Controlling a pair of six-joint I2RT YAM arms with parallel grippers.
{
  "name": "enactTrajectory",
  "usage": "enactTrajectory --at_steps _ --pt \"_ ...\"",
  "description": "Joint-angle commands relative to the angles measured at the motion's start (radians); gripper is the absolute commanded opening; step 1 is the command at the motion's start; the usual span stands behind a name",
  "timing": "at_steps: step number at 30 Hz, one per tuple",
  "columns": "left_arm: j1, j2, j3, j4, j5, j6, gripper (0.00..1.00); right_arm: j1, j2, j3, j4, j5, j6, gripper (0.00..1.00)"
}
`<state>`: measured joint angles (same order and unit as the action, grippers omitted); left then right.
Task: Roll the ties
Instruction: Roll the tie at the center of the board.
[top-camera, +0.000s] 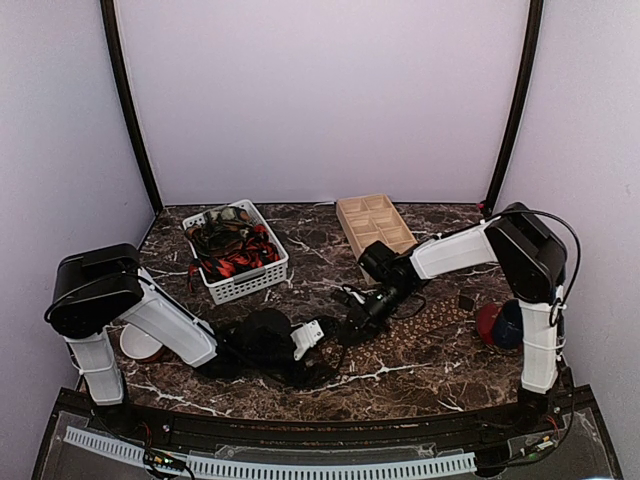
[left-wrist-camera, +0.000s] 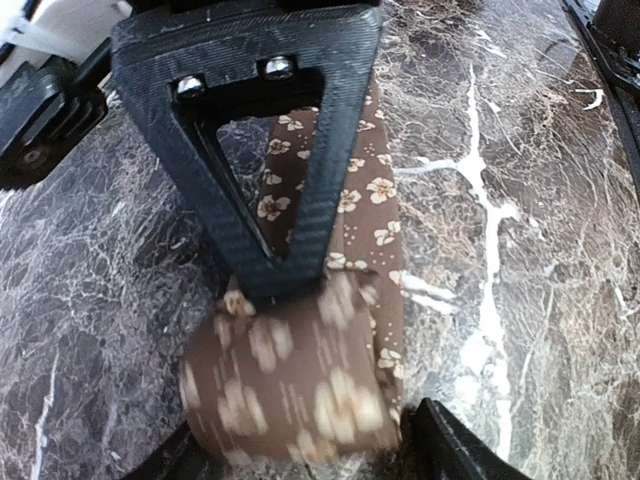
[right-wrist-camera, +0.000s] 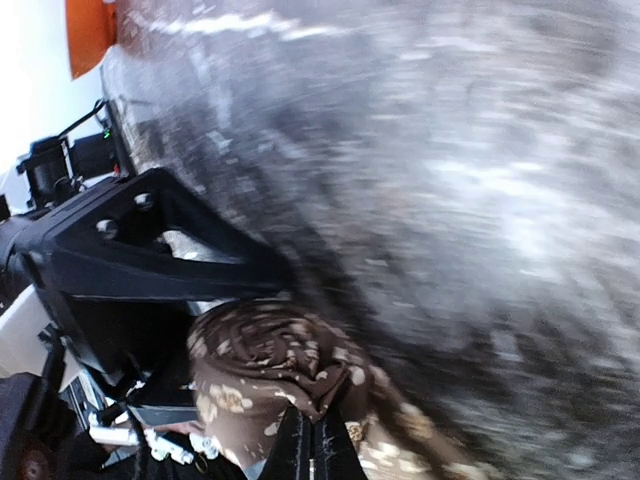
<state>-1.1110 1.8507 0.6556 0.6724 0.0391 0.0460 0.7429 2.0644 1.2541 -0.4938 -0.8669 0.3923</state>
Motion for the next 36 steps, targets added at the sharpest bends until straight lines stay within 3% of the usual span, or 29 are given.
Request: enactTrajectory --at_steps 1,13,19,21,25,27,31,36 --pt "-0.006 -0.01 -0.01 -0.042 0.038 0.002 0.7 -0.025 0.019 -0.055 -0.019 0.111 -0.026 0.0" --pt "-0.006 0.126 0.14 0.033 0.078 -0.135 0.68 -0.027 -0.007 -0.128 0.029 0.136 -0.002 0.0" --pt "-0.006 0.126 0.116 -0.017 0.035 -0.106 0.35 -0.03 -0.041 -0.108 0.01 0.114 -0.007 0.0" --pt "-0.006 0.109 0.078 -0.031 0.021 -0.06 0.32 -0.035 -0.068 -0.074 0.004 0.092 -0.001 0.08" --pt "-0.006 0.081 0.038 -0.082 -0.02 0.02 0.31 -0.032 -0.108 -0.061 0.041 -0.005 0.044 0.34" --pt "-0.006 0.07 0.026 -0.095 -0.027 0.036 0.31 -0.023 -0.121 -0.06 0.069 -0.049 0.068 0.41" --pt "-0.006 0.059 0.012 -0.11 -0.026 0.033 0.31 0.013 -0.1 -0.029 0.053 -0.075 0.06 0.46" --pt "-0.006 0.058 0.012 -0.12 -0.034 0.029 0.32 0.038 -0.057 -0.012 0.041 -0.077 0.045 0.43"
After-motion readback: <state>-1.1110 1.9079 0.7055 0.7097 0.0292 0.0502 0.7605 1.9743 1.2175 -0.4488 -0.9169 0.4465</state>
